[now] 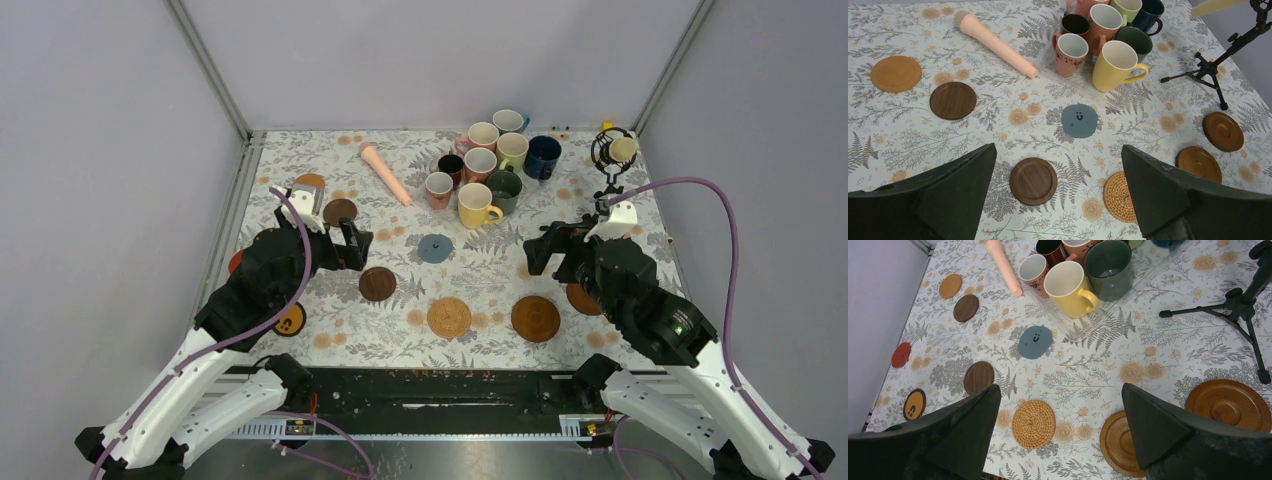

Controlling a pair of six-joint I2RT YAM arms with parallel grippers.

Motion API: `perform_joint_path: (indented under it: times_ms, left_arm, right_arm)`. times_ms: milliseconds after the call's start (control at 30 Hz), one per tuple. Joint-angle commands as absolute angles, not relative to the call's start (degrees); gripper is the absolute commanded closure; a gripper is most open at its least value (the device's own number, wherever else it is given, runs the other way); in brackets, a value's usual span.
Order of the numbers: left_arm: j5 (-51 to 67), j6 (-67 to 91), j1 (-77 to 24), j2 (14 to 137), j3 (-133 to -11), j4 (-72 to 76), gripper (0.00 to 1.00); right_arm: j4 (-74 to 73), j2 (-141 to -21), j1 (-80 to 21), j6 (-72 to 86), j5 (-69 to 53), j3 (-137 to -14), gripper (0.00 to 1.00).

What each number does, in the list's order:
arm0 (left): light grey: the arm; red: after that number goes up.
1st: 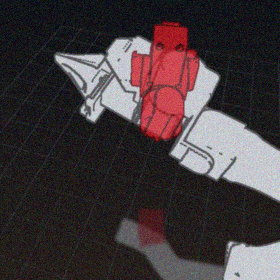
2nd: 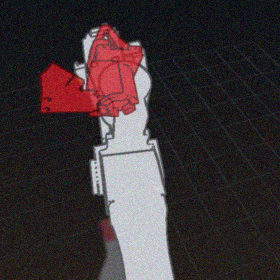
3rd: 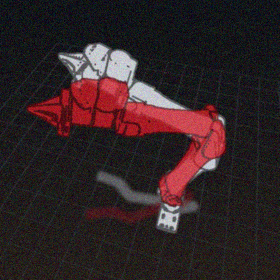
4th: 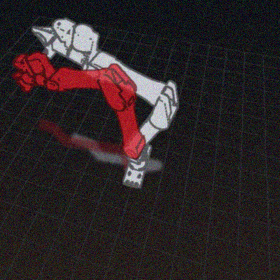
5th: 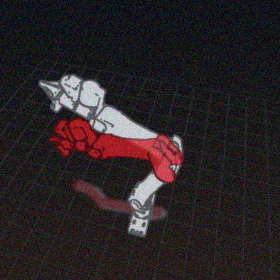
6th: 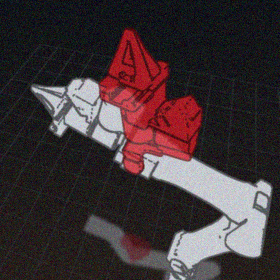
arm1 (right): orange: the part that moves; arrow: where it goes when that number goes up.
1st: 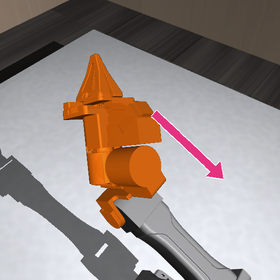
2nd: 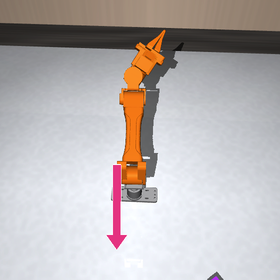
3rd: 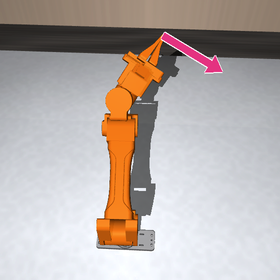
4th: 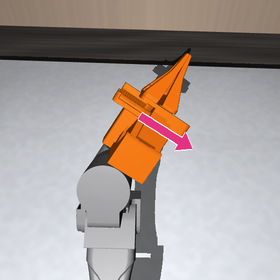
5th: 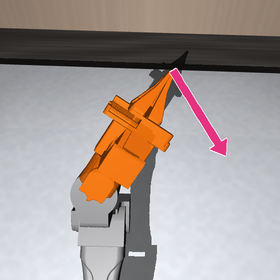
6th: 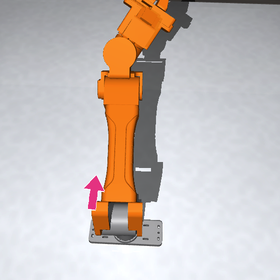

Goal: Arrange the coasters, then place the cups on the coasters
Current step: Move the coaster to the center of the board.

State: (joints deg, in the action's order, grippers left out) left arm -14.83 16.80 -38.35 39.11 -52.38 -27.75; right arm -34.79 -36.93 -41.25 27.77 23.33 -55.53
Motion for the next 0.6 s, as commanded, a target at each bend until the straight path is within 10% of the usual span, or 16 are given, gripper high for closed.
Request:
perform_joint_path:
  times_ms: [0, 567]
  left_arm:
    - [-15.55, 17.14, -38.49, 38.94, -53.34, -25.27, 0.01]
    - [-23.13, 20.47, -38.49, 41.47, -52.22, -24.96, 0.01]
  right_arm:
    - [-32.66, -36.57, -41.66, 28.96, 25.44, -56.04, 0.0]
    - [-30.25, -32.79, -41.61, 30.93, 23.09, -52.35, 0.01]
